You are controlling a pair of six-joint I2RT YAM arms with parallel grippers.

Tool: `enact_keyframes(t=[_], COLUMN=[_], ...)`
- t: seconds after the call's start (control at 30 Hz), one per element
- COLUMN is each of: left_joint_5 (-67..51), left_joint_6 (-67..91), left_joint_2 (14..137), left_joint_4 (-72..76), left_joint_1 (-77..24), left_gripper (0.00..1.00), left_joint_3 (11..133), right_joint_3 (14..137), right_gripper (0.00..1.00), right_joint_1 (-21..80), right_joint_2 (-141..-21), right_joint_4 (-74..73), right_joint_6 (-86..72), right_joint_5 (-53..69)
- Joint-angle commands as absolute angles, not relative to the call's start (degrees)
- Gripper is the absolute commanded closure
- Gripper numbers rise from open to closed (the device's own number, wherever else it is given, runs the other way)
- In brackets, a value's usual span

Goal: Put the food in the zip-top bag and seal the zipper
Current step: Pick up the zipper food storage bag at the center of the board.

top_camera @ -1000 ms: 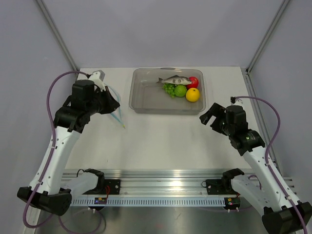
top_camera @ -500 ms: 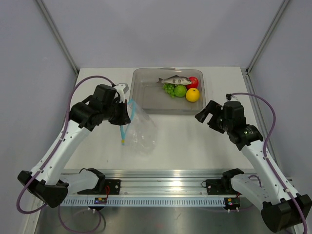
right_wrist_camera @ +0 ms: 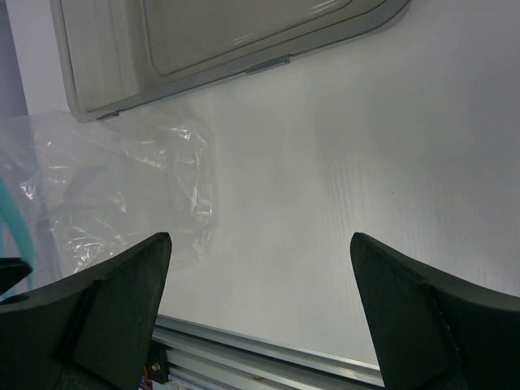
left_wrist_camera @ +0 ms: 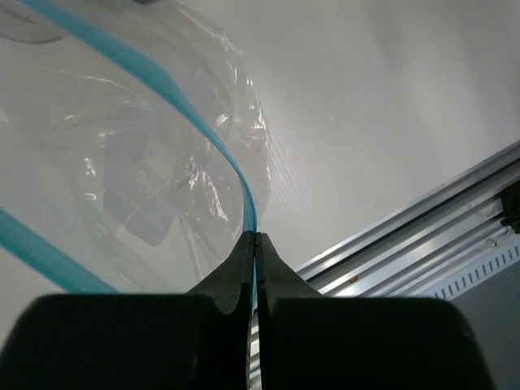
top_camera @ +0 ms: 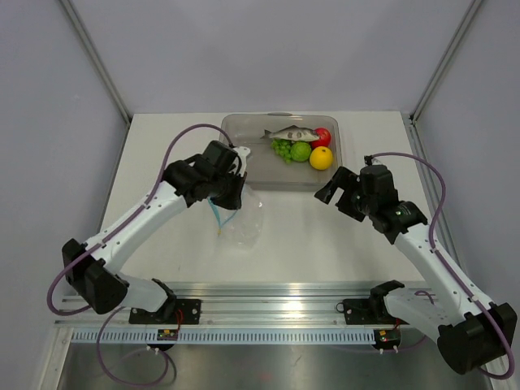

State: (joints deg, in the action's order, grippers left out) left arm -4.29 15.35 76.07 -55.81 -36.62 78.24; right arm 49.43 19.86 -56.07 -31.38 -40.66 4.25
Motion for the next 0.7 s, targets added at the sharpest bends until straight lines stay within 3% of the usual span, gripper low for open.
enact_keyframes(t=[0.0, 0.23, 0.67], left_joint_5=[-4.8, -6.1, -14.7], left_joint_6=[17.3, 18.3, 21.4], left_joint_2=[79.4, 84.4, 83.9], left_joint_4=[-50.1, -48.5, -42.3], left_joint_1=[-40.2, -45.7, -45.6], left_gripper=[1.0, 1.0, 1.0], left_joint_3=[79.7, 82.6, 83.5], right_joint_3=[51.4, 51.4, 54.3], right_gripper=[0.0, 0.01, 0.01], right_joint_1=[21.3, 22.0, 27.6], right_joint_2=[-56.3, -57.2, -61.8], right_joint_4=[-27.8, -24.5, -20.0], right_joint_6=[-43.2, -45.0, -46.2], right_joint_5=[5.8, 8.5, 11.2])
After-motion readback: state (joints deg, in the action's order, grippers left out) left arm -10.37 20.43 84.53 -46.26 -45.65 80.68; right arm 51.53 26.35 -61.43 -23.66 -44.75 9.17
